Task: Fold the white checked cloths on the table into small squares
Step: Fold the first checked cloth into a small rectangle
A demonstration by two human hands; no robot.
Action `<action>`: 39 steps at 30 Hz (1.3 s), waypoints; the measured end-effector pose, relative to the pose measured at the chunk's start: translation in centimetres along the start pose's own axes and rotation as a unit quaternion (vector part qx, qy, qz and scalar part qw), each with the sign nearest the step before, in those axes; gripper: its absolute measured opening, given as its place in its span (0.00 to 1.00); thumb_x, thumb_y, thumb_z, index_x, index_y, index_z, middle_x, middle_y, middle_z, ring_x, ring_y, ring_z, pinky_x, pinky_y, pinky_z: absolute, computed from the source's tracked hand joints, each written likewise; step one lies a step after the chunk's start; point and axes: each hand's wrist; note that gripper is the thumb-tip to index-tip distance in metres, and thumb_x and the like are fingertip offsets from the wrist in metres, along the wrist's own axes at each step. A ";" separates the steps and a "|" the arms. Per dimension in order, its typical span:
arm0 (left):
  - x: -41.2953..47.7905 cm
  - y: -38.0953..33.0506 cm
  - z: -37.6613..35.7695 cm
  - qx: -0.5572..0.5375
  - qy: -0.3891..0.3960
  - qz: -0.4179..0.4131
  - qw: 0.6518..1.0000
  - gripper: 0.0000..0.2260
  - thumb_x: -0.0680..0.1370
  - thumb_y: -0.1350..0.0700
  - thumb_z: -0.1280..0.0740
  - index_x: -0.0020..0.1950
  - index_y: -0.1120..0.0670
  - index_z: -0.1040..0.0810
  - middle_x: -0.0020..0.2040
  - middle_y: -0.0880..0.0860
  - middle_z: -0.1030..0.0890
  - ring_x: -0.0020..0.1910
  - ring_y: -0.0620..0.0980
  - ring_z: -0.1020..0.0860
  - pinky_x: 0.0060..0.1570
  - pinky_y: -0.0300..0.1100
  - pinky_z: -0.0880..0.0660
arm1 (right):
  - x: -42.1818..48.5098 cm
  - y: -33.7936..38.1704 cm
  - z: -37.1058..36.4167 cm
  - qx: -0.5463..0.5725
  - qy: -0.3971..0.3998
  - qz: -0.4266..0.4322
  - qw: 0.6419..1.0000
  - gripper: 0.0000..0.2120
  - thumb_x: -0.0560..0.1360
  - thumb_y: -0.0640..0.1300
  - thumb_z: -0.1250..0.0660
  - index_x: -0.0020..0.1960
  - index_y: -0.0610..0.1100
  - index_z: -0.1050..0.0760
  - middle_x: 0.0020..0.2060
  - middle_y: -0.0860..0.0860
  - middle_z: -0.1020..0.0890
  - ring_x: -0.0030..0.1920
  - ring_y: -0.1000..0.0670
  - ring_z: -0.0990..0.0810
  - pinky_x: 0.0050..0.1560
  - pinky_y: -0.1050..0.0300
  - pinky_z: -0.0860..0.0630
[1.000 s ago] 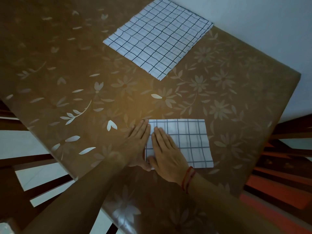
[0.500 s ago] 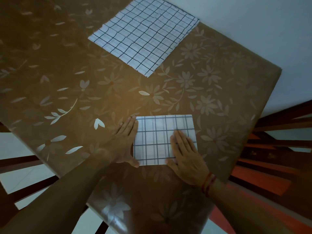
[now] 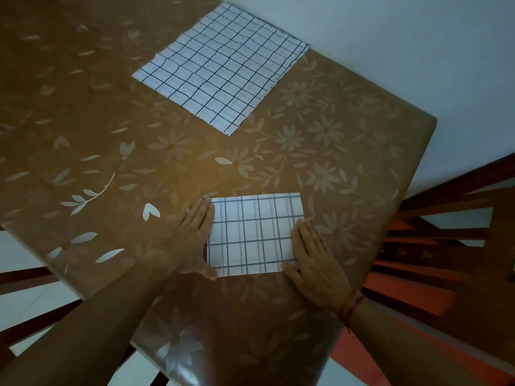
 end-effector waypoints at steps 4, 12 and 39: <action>-0.9 0.0 0.6 -0.047 -0.001 0.022 0.999 0.62 0.61 0.23 0.37 0.76 0.58 0.68 0.75 0.54 0.70 0.75 0.52 0.67 0.73 0.50 0.54 | 0.4 0.3 1.3 0.029 -0.003 -0.012 1.000 0.36 0.78 0.60 0.56 0.78 0.37 0.49 0.78 0.41 0.49 0.78 0.45 0.52 0.78 0.50 0.53; -1.4 -4.9 -1.3 -0.129 -0.179 0.004 0.975 0.27 0.69 0.55 0.24 0.66 0.60 0.25 0.67 0.61 0.27 0.64 0.61 0.26 0.57 0.56 0.24 | 1.6 0.9 3.7 0.125 -0.035 -0.048 0.990 0.26 0.79 0.53 0.44 0.70 0.36 0.32 0.70 0.40 0.31 0.70 0.43 0.32 0.71 0.51 0.38; -1.1 -8.0 -5.1 -0.189 -0.229 0.026 0.955 0.26 0.72 0.58 0.28 0.68 0.60 0.28 0.71 0.60 0.31 0.71 0.59 0.34 0.68 0.50 0.37 | 6.4 0.8 6.3 0.480 -0.013 -0.405 0.778 0.24 0.73 0.63 0.35 0.37 0.42 0.24 0.35 0.48 0.20 0.38 0.48 0.22 0.44 0.52 0.23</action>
Point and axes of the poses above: each hand's wrist, its own x-axis towards the middle knuckle, its own z-axis out of the back of the hand, y = z × x
